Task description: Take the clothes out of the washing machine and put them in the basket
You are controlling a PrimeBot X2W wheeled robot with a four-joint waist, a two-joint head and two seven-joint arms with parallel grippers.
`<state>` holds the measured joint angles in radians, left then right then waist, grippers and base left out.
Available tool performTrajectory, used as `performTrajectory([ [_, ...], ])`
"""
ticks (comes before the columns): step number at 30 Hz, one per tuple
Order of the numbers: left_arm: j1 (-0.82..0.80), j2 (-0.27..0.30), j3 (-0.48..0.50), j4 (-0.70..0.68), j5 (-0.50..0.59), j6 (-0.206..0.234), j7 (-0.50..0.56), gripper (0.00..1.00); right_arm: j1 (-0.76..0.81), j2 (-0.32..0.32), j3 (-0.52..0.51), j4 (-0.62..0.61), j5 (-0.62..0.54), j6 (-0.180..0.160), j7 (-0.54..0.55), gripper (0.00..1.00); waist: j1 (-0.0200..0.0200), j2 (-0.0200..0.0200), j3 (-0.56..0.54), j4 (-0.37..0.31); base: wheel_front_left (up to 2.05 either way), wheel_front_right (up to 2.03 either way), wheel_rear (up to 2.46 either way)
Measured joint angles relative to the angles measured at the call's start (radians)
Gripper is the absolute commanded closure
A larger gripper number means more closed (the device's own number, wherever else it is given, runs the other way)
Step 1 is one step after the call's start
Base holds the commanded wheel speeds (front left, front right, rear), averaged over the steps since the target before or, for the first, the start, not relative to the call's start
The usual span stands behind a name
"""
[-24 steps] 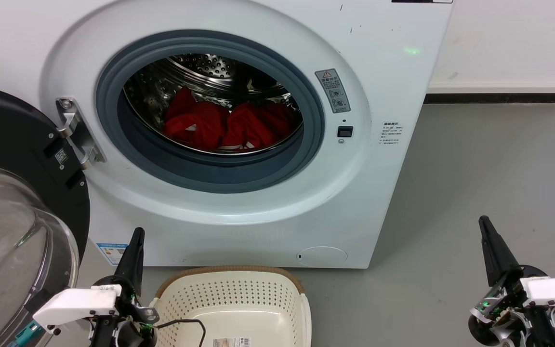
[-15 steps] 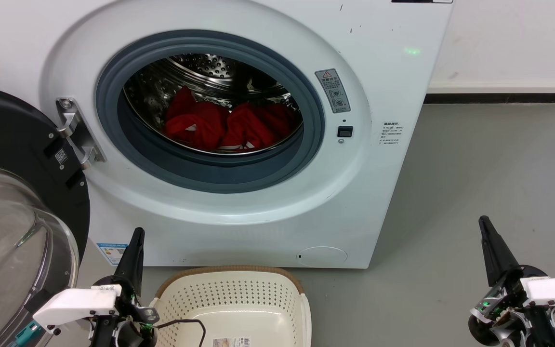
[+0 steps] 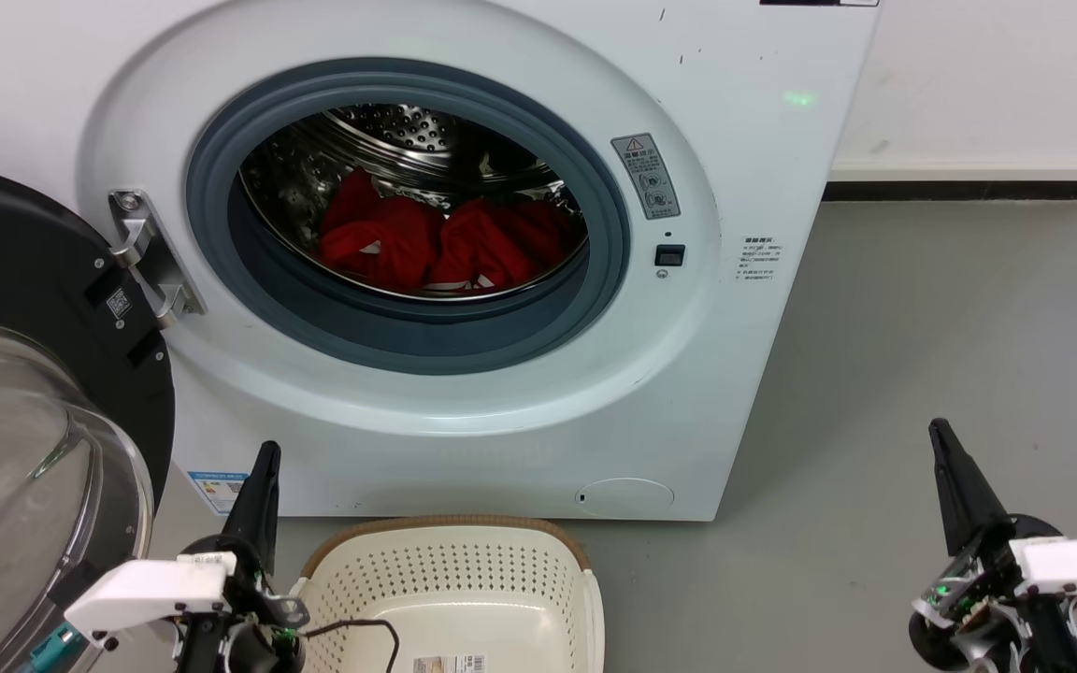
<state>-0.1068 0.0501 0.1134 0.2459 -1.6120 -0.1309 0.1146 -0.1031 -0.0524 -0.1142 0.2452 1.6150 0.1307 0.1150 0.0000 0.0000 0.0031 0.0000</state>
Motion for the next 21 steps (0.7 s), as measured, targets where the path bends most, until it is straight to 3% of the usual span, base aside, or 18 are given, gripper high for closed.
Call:
performTrajectory([
  [1, 0.0, 0.0, 0.0, 0.002, 0.0, 0.0, 0.0, 0.0, 0.0, 0.0, 0.0, 0.001, 0.0, 0.0, 0.0, 0.0, 0.0, 0.0, 0.0, 0.0, 0.0, 0.0, 0.0],
  [11, 0.052, -0.005, -0.007, 0.035, 0.026, 0.0, -0.026, 0.0, 0.053, 0.002, 0.001, 0.043, -0.019, 0.0, -0.024, 0.0, 0.0, 0.0, 0.001, 0.0, 0.0, 0.0, 0.0],
  [21, 0.059, -0.005, -0.008, -0.01, 0.178, 0.015, -0.073, 0.0, 0.065, 0.004, 0.002, -0.017, -0.213, 0.0, -0.072, 0.0, 0.0, 0.0, 0.003, 0.001, 0.0, 0.0, 0.0],
])
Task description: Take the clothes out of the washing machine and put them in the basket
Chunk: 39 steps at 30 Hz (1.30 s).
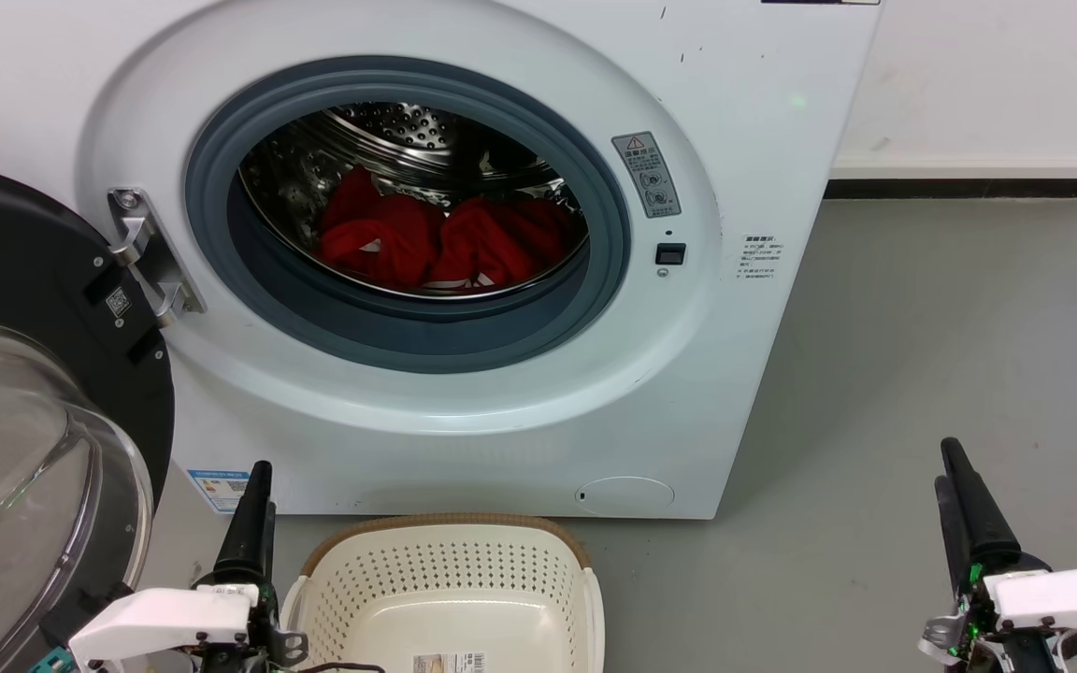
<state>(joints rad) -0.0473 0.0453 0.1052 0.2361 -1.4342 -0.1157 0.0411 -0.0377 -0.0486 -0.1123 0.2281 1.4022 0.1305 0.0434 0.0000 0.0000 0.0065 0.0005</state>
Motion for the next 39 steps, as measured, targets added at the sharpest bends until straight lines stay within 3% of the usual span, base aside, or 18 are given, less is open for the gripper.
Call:
performTrajectory([
  [19, 0.024, 0.0, -0.069, -0.072, 0.363, 0.084, -0.076, 0.0, 0.04, 0.001, 0.048, -0.087, -0.452, 0.0, -0.077, 0.0, 0.0, 0.0, 0.002, 0.0, 0.0, 0.0, 0.0],
  [39, 0.057, 0.002, -0.107, -0.11, 0.684, 0.134, -0.142, 0.0, 0.075, 0.001, 0.07, -0.15, -0.772, 0.0, -0.142, 0.0, 0.0, 0.0, -0.003, 0.0, 0.0, 0.0, 0.0],
])
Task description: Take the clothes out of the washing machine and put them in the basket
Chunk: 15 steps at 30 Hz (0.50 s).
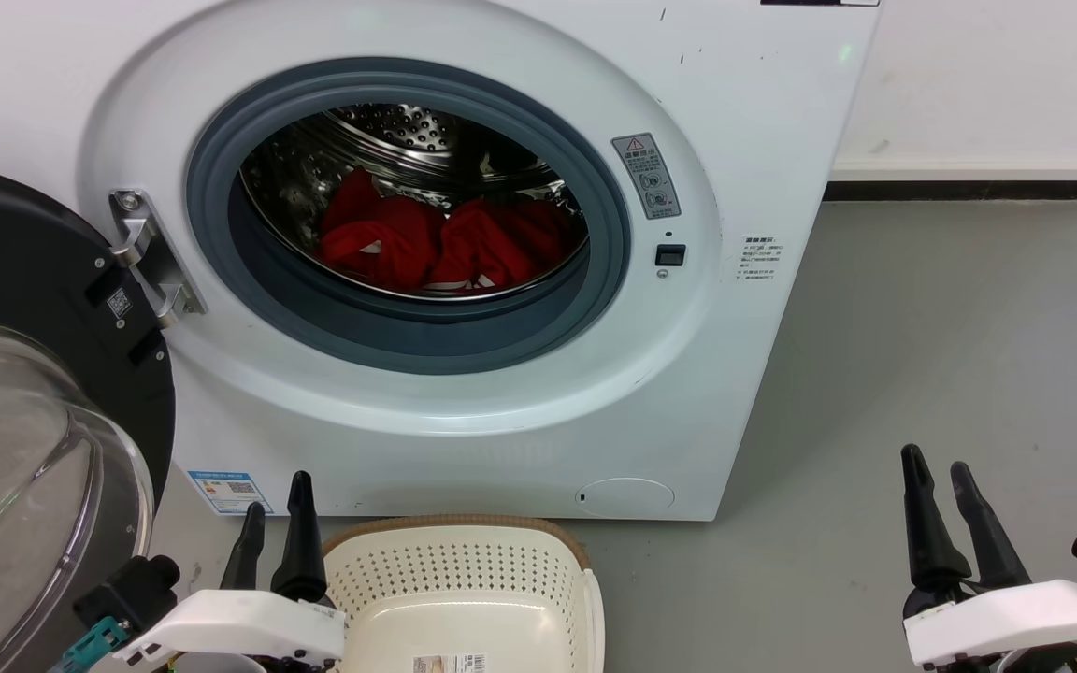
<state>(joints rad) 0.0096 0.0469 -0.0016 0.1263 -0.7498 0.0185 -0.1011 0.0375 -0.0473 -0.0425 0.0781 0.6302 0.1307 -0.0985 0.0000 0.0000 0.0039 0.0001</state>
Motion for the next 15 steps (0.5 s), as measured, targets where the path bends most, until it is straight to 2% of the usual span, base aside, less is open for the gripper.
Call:
performTrajectory([
  [15, 0.018, 0.001, -0.016, -0.018, 0.173, 0.021, -0.042, 0.0, 0.017, 0.0, 0.005, -0.036, -0.196, 0.0, -0.043, 0.0, 0.0, 0.0, 0.002, 0.001, 0.0, 0.0, 0.0],
])
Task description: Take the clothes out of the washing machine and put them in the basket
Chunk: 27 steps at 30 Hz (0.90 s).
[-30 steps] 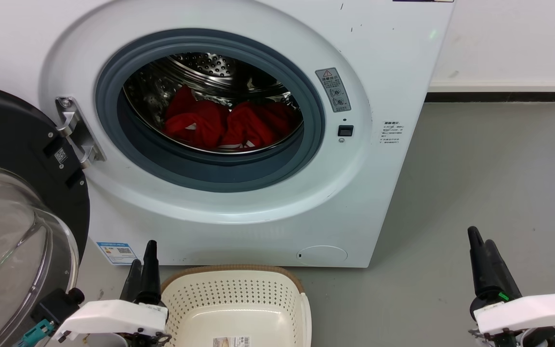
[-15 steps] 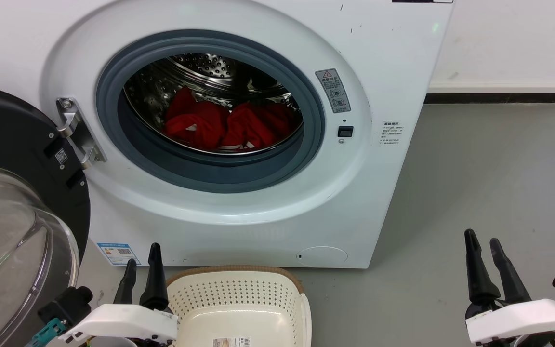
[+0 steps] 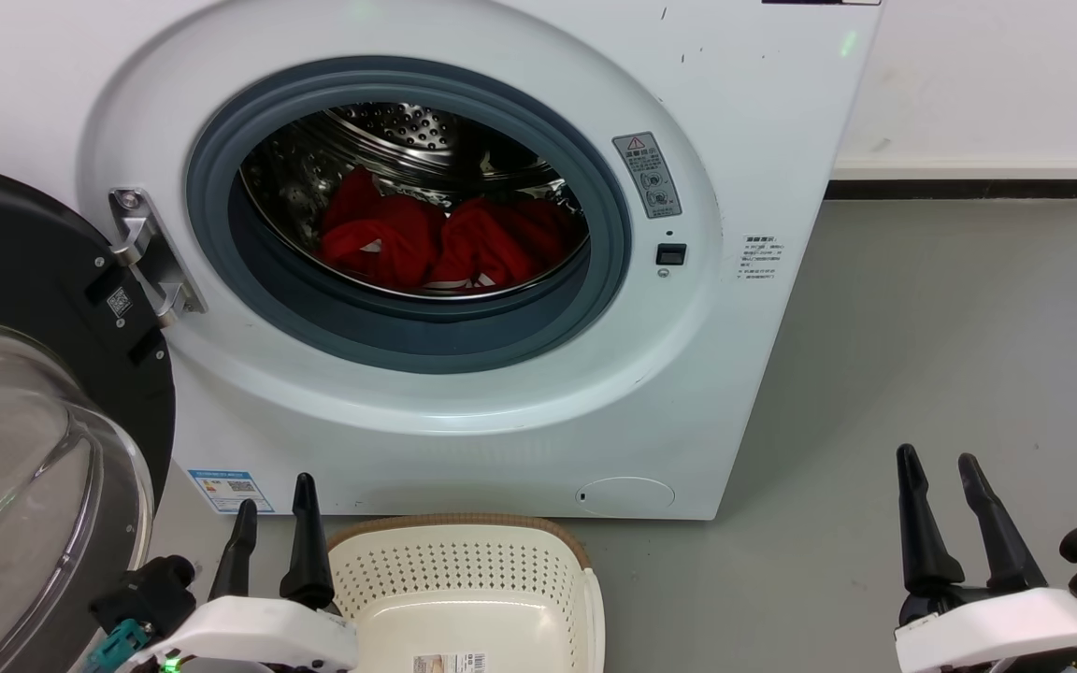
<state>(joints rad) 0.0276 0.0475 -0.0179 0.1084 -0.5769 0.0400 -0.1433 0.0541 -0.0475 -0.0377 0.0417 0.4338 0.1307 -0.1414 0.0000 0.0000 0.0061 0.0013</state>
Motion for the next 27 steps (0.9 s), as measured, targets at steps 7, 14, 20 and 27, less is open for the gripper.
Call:
performTrajectory([
  [7, 0.008, 0.0, -0.007, -0.006, 0.07, 0.012, -0.017, 0.0, 0.009, 0.0, 0.002, -0.013, -0.078, 0.0, -0.018, 0.0, 0.0, 0.0, 0.0, 0.0, 0.0, 0.0, 0.0],
  [14, 0.015, 0.0, -0.012, -0.012, 0.134, 0.025, -0.032, 0.0, 0.018, 0.0, 0.004, -0.028, -0.155, 0.0, -0.035, 0.0, 0.0, 0.0, -0.001, -0.002, 0.0, 0.0, 0.0],
  [20, 0.024, 0.0, -0.015, -0.016, 0.187, 0.031, -0.046, 0.0, 0.028, 0.0, 0.004, -0.039, -0.215, 0.0, -0.049, 0.0, 0.0, 0.0, -0.003, -0.001, 0.0, 0.0, 0.0],
  [27, 0.03, 0.001, -0.021, -0.026, 0.247, 0.036, -0.063, 0.0, 0.032, 0.0, 0.007, -0.043, -0.278, 0.0, -0.063, 0.0, 0.0, 0.0, -0.005, -0.002, 0.0, 0.0, 0.0],
])
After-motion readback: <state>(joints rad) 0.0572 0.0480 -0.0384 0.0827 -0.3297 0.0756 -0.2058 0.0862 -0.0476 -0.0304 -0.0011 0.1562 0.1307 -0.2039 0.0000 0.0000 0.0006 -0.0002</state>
